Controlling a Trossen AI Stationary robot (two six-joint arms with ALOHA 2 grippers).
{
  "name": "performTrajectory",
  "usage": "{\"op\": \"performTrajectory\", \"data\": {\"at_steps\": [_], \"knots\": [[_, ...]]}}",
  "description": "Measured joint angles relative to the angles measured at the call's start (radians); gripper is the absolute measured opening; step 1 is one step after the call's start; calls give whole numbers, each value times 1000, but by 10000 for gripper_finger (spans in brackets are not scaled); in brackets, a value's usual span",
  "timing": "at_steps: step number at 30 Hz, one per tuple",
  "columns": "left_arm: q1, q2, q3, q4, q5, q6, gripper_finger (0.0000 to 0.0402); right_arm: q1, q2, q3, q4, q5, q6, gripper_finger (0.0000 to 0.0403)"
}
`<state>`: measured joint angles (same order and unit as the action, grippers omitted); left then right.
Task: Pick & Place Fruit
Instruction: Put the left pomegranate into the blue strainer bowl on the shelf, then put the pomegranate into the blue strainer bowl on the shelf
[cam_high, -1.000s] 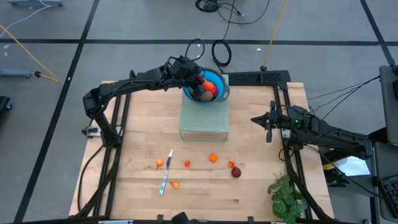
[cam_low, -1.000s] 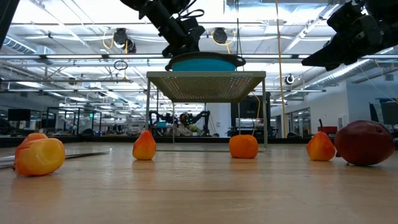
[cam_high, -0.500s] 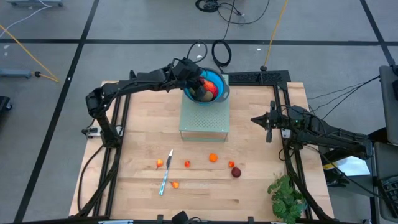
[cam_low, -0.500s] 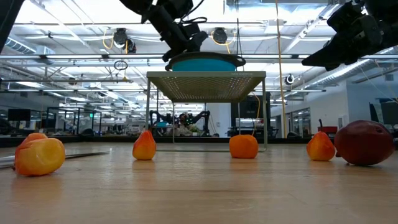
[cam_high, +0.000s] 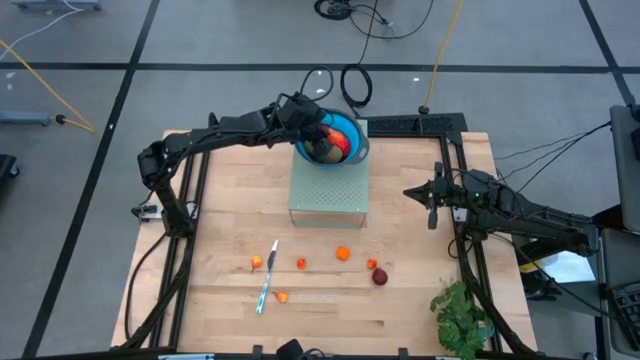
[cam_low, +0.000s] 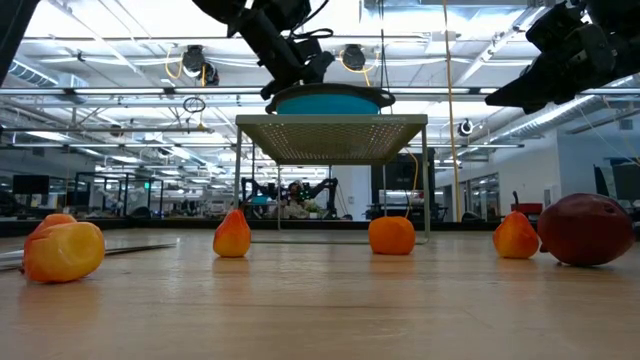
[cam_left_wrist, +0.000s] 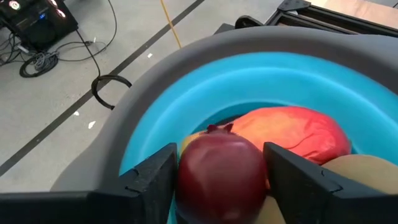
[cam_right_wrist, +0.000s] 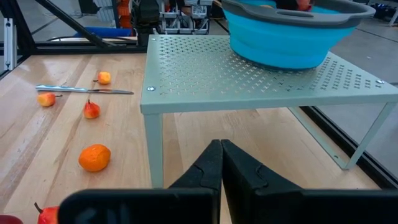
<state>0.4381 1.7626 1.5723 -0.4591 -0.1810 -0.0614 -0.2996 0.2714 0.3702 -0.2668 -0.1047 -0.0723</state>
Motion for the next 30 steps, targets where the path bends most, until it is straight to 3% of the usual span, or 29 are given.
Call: {"op": "performTrajectory", "data": {"at_steps": [6, 15, 21, 30], "knots": [[0, -15, 2, 0, -2, 34, 259, 0, 0, 0, 0, 0, 0, 0], [-63, -146, 88, -48, -53, 64, 262, 0, 0, 0, 4, 0, 0, 0], [-131, -228, 89, -136, -93, -10, 262, 0, 0, 0, 4, 0, 0, 0], [-280, -281, 89, -249, -102, -84, 220, 0, 0, 0, 8, 0, 0, 0]]}}
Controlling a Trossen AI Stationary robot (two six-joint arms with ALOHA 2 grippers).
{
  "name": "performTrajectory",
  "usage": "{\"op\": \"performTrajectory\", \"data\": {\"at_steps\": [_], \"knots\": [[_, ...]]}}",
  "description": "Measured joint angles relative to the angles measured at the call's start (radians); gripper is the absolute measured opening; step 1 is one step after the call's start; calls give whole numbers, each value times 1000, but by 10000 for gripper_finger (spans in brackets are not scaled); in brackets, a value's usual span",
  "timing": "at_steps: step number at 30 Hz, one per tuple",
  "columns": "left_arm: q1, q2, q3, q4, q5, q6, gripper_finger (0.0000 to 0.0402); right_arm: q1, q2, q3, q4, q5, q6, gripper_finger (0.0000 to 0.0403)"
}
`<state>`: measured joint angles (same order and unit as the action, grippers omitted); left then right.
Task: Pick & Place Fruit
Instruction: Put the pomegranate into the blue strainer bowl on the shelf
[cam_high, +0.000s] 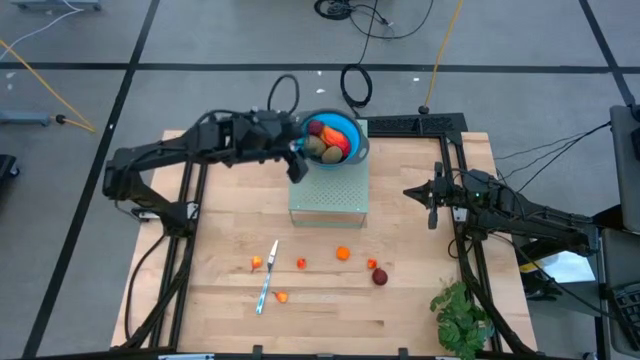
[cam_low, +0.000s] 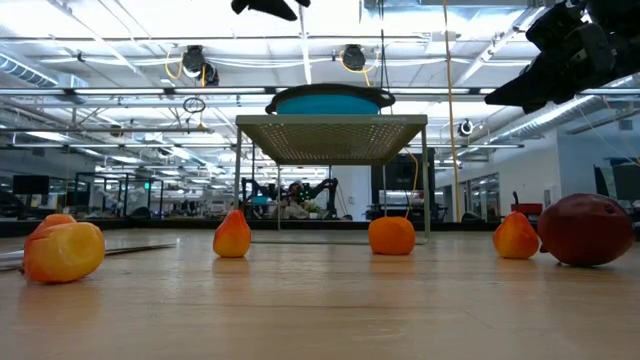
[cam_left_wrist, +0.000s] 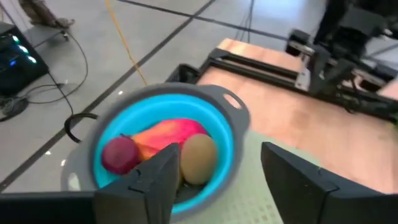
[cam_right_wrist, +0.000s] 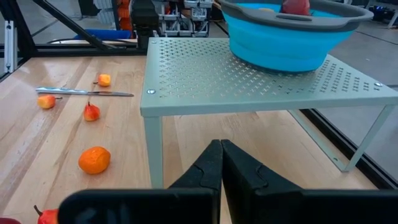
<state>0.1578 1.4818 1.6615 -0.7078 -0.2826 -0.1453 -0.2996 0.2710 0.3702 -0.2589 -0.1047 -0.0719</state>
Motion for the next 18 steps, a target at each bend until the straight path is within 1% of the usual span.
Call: {"op": "performTrajectory", "data": {"at_steps": [6, 15, 18], "knots": [[-64, 2, 0, -52, -63, -4, 169, 0, 0, 0, 0, 0, 0, 0], [-76, 2, 0, -60, -57, -44, 82, 0, 0, 0, 0, 0, 0, 0], [-75, 2, 0, -60, -29, -47, 54, 0, 0, 0, 0, 0, 3, 0]]}}
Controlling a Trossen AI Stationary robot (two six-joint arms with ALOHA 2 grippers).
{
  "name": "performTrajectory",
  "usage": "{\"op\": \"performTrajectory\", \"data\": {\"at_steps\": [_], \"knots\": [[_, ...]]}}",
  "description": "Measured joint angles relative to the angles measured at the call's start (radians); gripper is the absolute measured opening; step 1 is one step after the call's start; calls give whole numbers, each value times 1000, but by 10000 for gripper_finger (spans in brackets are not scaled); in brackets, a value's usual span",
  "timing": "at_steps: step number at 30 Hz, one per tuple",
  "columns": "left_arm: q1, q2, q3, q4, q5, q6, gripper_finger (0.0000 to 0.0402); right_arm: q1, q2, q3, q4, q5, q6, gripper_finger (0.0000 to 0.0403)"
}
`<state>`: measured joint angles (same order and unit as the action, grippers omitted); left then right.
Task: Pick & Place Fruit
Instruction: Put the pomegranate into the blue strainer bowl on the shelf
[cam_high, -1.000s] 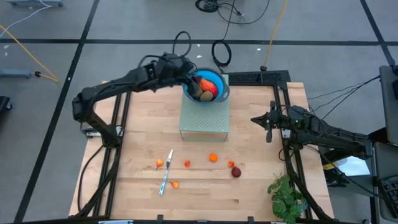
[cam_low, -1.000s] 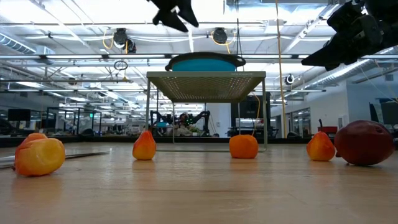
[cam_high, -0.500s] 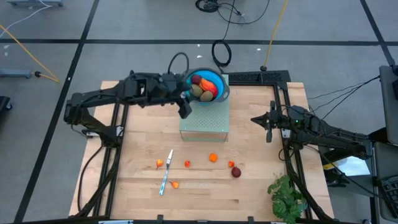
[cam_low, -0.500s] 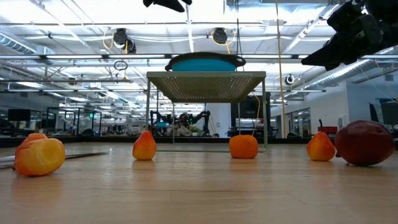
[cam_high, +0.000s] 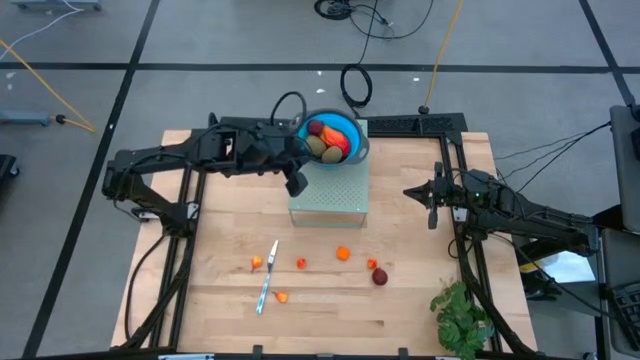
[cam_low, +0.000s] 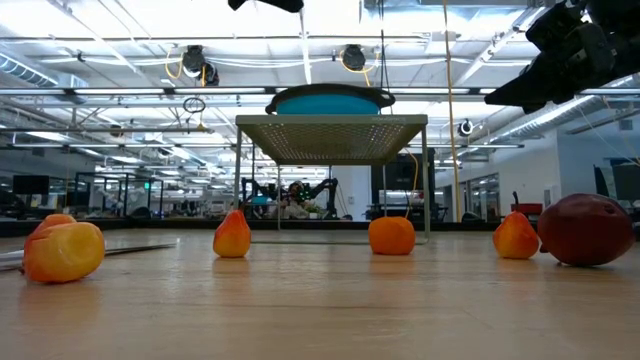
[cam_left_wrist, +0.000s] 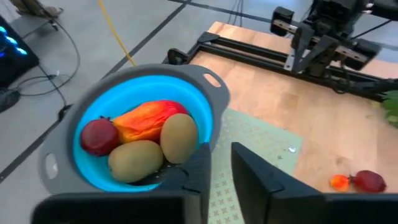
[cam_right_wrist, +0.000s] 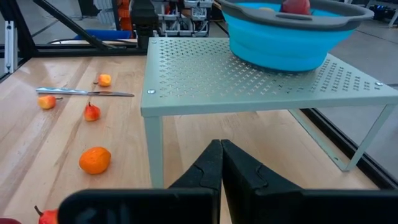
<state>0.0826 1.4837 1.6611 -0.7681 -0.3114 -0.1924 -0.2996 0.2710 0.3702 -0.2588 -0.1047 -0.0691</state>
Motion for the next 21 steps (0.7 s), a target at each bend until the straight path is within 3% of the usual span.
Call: {"op": "performTrajectory", "data": {"at_steps": [6, 9, 16, 21], "knots": [[0, 0, -1, -4, 22, -14, 4, 0, 0, 0, 0, -3, 85, 0], [0, 0, -2, -25, 22, -29, 11, 0, 0, 0, 0, -11, 119, 0], [-23, 2, -97, 29, 23, -86, 2, 0, 5, 0, 0, -191, 146, 0], [-52, 1, -204, 180, 23, -101, 13, 1, 25, 0, -1, -250, 187, 0]]}}
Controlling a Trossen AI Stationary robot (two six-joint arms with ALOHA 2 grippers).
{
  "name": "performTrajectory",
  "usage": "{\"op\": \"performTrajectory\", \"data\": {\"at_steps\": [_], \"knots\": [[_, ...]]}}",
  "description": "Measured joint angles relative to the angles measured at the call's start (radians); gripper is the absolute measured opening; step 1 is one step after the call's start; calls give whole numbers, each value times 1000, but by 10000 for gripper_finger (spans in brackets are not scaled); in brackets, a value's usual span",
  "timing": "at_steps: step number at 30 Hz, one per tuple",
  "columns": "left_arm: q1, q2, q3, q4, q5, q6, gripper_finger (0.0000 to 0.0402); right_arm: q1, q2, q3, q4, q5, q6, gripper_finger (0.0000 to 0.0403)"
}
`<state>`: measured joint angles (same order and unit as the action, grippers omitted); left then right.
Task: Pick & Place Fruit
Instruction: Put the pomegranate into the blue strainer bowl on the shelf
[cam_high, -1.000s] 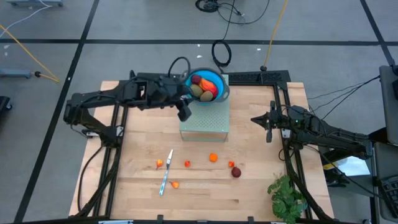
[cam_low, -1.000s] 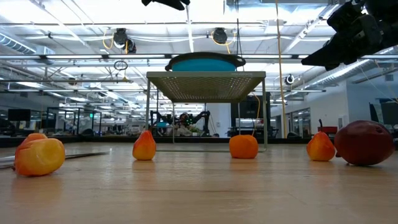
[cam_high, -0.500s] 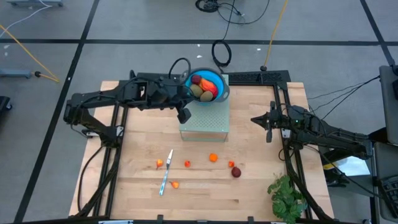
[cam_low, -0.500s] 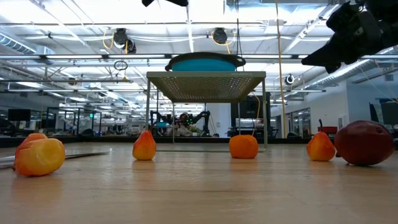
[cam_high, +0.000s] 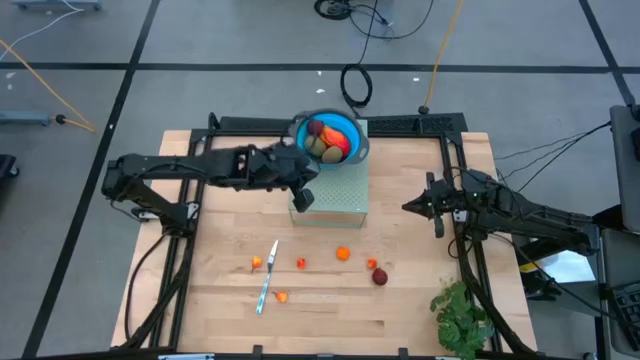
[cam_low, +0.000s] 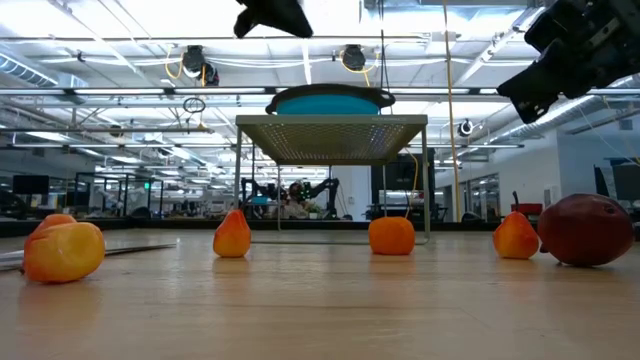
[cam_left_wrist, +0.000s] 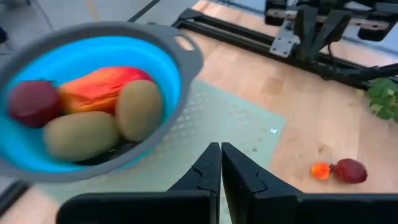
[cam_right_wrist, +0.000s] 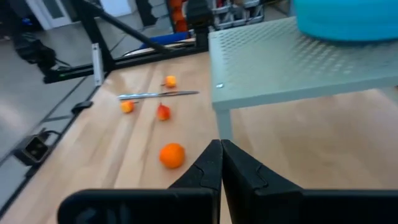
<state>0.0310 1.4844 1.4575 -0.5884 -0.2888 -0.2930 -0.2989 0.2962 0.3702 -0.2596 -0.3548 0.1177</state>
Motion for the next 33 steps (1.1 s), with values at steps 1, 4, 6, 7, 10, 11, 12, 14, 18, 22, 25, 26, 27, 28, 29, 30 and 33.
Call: {"op": "performTrajectory", "data": {"at_steps": [1, 4, 6, 7, 10, 11, 12, 14, 18, 22, 25, 26, 27, 28, 29, 30, 33], "knots": [[-6, 1, -21, 38, 0, -2, 13, 0, 5, 0, 0, -14, 2, 0], [-22, 0, -72, 132, 0, -5, 4, 0, 24, 0, 8, -44, 2, 0], [-30, -1, -103, 168, 1, -6, 2, 2, 37, 0, 19, -66, 2, 0], [-34, -1, -120, 185, 1, -8, 5, 6, 45, 0, 33, -68, 2, 0], [-45, -17, -170, 245, 3, -10, 11, 34, 69, 0, 93, -69, 2, 0], [-47, -28, -187, 259, 4, -10, 11, 45, 78, 0, 120, -69, 2, 0], [-50, -40, -203, 290, 10, -10, 9, 57, 87, 0, 141, -67, 2, 0], [-56, -85, -247, 318, 25, -9, 3, 80, 107, 0, 180, -68, 2, 0], [-67, -177, -338, 366, 26, -10, 8, 125, 157, 0, 232, -36, 2, 0], [-79, -273, -429, 398, 27, -10, 3, 173, 213, 1, 294, 16, 3, 0], [-86, -341, -498, 442, 35, -10, 5, 208, 249, 0, 348, 40, 2, 0], [-87, -369, -521, 441, 36, -10, 8, 221, 263, 1, 374, 41, 2, 0], [-92, -393, -543, 440, 35, -11, 9, 233, 272, 1, 390, 46, 2, 0], [-95, -415, -560, 445, 35, -16, 11, 245, 279, 1, 393, 61, 3, 0], [-97, -437, -578, 449, 35, -22, 11, 257, 289, 1, 403, 70, 8, 0], [-99, -459, -599, 447, 35, -24, 11, 268, 300, 1, 418, 79, 20, 0], [-107, -518, -651, 451, 35, -25, 4, 304, 320, 15, 402, 122, 55, 0]]}}
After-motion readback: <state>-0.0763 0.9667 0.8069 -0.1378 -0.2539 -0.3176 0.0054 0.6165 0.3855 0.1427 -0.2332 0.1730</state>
